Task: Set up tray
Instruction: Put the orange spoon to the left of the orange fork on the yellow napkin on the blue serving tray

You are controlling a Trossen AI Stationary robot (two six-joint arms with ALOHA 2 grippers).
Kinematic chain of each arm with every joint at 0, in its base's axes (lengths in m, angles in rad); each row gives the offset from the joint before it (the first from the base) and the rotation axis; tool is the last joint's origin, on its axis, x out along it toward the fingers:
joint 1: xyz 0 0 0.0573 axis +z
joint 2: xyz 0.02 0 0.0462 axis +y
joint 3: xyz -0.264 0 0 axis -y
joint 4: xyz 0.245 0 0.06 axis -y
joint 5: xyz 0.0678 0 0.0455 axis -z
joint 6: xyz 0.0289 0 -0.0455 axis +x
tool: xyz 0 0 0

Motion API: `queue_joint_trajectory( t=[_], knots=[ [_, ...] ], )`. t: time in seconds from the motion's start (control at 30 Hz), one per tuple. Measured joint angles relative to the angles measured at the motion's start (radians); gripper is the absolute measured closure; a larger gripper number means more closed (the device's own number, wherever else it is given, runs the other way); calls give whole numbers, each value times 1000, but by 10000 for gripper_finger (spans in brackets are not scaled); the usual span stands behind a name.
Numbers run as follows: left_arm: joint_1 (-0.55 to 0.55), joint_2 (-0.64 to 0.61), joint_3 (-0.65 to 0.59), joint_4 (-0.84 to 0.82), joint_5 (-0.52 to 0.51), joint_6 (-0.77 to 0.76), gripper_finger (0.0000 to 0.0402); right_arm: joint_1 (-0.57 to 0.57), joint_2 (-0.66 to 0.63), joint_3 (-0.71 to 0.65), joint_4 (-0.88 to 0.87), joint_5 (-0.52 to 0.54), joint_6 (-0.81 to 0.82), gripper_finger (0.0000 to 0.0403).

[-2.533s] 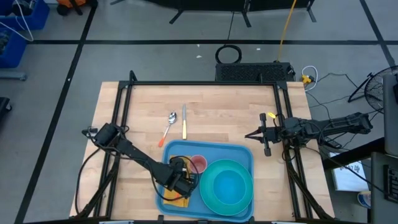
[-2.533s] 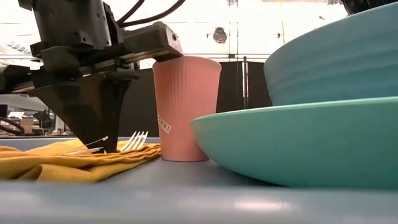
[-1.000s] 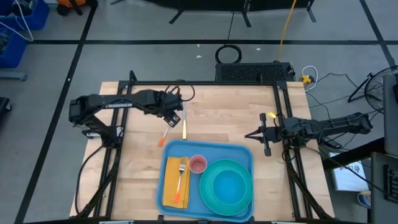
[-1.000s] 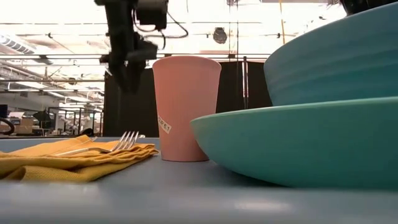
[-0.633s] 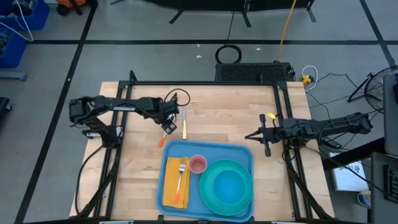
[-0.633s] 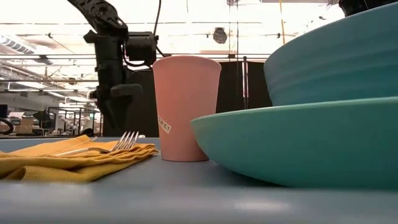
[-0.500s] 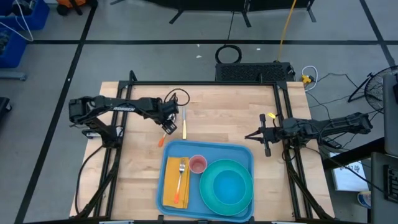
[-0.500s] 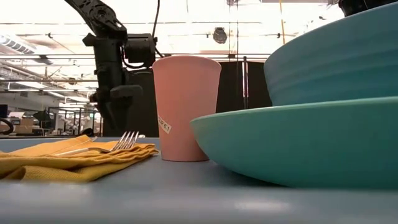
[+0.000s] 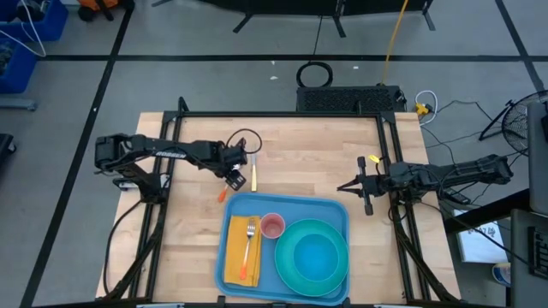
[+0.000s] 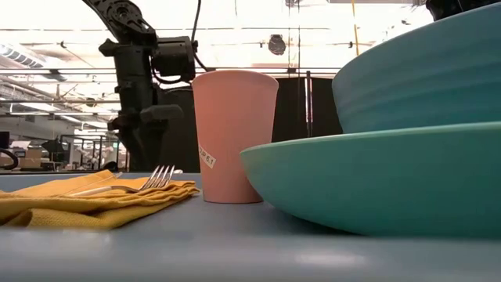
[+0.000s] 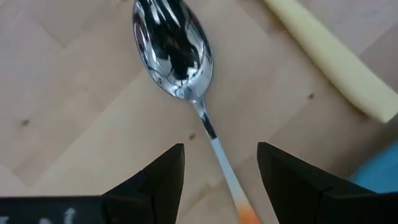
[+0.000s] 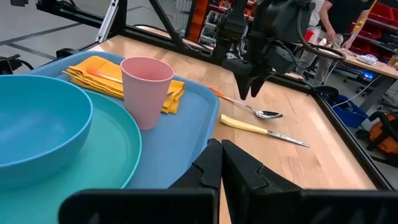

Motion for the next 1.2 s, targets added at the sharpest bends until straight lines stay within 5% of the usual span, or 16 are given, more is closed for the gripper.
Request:
queue_joint_trajectory(
  t=[0.57, 1.0, 1.2],
  knots=[
    [1, 134, 4, 43, 35, 4, 202, 0, 0, 0, 0, 4, 14, 403],
    [1, 138, 27, 29, 59, 22, 379, 0, 0, 0, 0, 4, 12, 403],
    [1, 142, 65, -45, 36, -22, 379, 0, 0, 0, 0, 4, 11, 403]
  ],
)
